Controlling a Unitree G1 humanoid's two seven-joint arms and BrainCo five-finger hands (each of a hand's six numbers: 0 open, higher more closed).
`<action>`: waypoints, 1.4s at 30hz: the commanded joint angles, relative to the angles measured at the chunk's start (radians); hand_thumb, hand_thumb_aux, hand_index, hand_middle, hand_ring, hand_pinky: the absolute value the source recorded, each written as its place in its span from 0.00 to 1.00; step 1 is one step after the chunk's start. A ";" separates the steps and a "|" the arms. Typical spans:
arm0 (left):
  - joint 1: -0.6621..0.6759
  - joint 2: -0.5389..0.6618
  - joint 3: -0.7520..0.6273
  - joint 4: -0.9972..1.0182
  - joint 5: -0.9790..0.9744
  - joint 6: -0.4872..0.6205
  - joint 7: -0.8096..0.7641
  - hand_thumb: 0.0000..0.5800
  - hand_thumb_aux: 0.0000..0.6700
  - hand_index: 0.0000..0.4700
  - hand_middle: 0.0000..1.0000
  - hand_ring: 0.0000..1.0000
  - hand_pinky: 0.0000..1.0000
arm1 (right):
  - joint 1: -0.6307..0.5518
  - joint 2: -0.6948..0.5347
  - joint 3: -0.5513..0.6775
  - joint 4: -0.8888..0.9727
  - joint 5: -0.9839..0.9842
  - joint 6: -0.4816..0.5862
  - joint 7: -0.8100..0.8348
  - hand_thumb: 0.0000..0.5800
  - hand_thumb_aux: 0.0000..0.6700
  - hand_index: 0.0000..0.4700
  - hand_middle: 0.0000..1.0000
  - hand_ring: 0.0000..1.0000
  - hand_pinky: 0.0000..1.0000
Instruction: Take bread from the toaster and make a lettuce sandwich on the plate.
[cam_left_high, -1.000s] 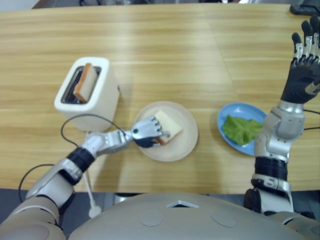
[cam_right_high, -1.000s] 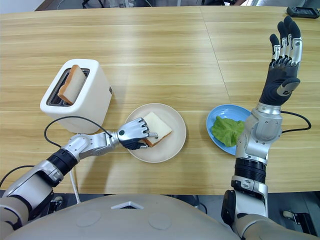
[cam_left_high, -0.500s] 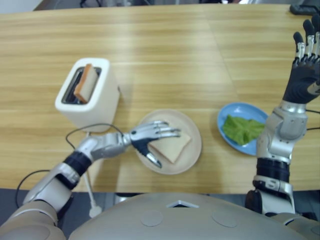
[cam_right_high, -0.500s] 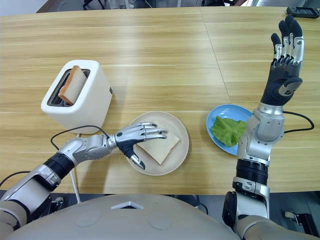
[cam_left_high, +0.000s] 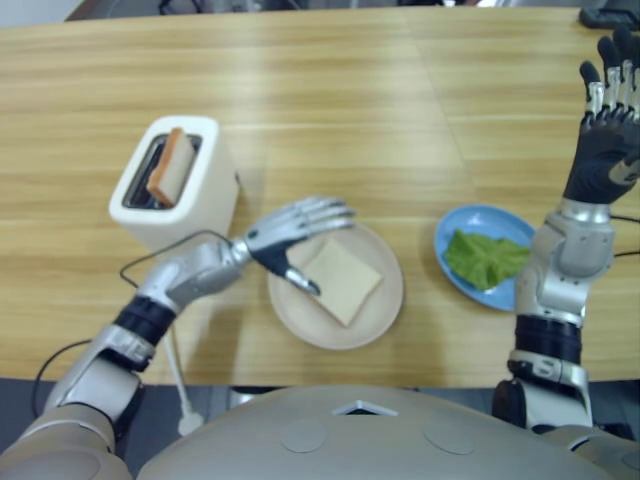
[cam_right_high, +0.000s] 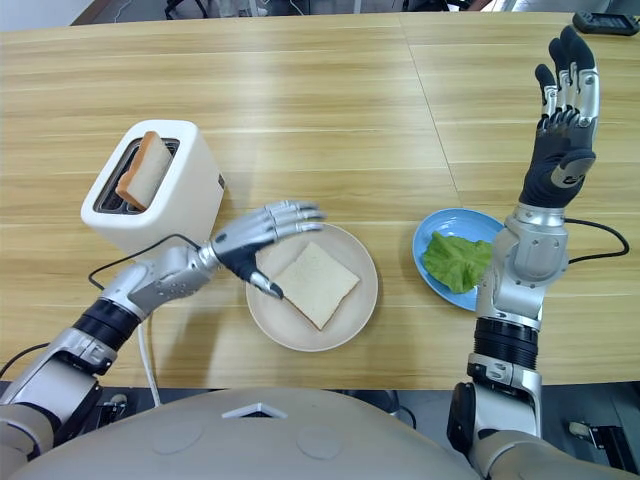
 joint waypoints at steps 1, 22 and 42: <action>-0.009 0.005 0.131 -0.135 -0.222 0.113 -0.064 0.00 0.00 0.00 0.00 0.00 0.00 | 0.010 -0.087 -0.033 0.069 -0.066 0.015 0.024 0.00 0.00 0.00 0.00 0.00 0.00; -0.083 -0.169 0.601 -0.382 -0.479 0.742 0.035 0.00 0.00 0.00 0.00 0.00 0.00 | 0.389 -0.800 0.070 0.159 -1.063 -0.037 -0.186 0.00 0.00 0.00 0.00 0.00 0.00; 0.003 -0.186 0.570 -0.434 -0.421 0.708 -0.062 0.00 0.00 0.00 0.00 0.00 0.00 | 0.167 -0.809 0.456 0.175 -1.413 0.139 -0.417 0.00 0.00 0.00 0.00 0.00 0.00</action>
